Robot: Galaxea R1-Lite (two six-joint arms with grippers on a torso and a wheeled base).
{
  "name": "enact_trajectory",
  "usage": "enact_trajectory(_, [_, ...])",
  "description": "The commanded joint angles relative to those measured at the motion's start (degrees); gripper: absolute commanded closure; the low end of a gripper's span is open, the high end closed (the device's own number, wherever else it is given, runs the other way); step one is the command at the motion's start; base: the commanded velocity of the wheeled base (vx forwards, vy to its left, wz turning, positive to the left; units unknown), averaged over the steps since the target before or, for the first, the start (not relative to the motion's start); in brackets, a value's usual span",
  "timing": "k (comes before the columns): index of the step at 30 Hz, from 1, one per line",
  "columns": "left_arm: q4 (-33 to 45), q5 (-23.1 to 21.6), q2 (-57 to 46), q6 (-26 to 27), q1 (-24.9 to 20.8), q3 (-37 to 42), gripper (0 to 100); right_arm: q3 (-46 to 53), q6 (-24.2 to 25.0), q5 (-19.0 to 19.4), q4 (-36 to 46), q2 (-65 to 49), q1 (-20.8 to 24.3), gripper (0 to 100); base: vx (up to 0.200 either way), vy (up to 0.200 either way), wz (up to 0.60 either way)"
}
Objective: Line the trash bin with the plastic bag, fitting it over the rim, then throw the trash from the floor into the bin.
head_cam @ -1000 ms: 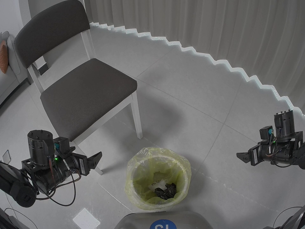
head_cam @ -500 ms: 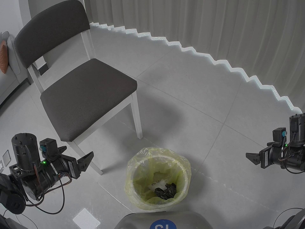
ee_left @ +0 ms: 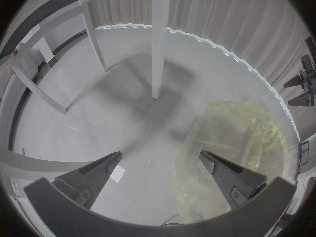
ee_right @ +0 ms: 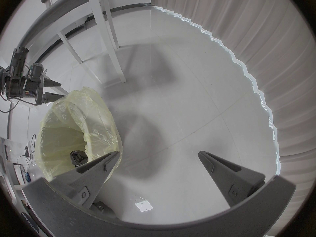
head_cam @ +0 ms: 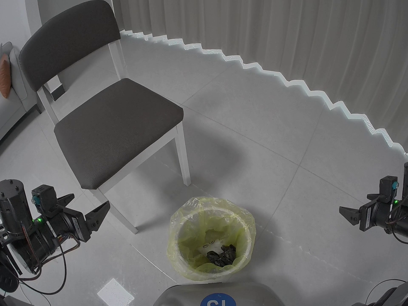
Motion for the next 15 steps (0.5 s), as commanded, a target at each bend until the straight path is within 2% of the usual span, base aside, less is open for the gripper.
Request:
enact_trajectory(1, [-0.05,0.04,-2.34,-0.78,0.05,0.69,0,1.53,0.20,0.03,-0.05,-3.16,-0.01,0,0.000,0.000,0.00])
enact_trajectory(15, [0.30,0.04,-7.96,-0.96,0.14,2.36,0,5.31,2.57,1.17,0.03,-11.34,-0.45,0,0.000,0.000,0.00])
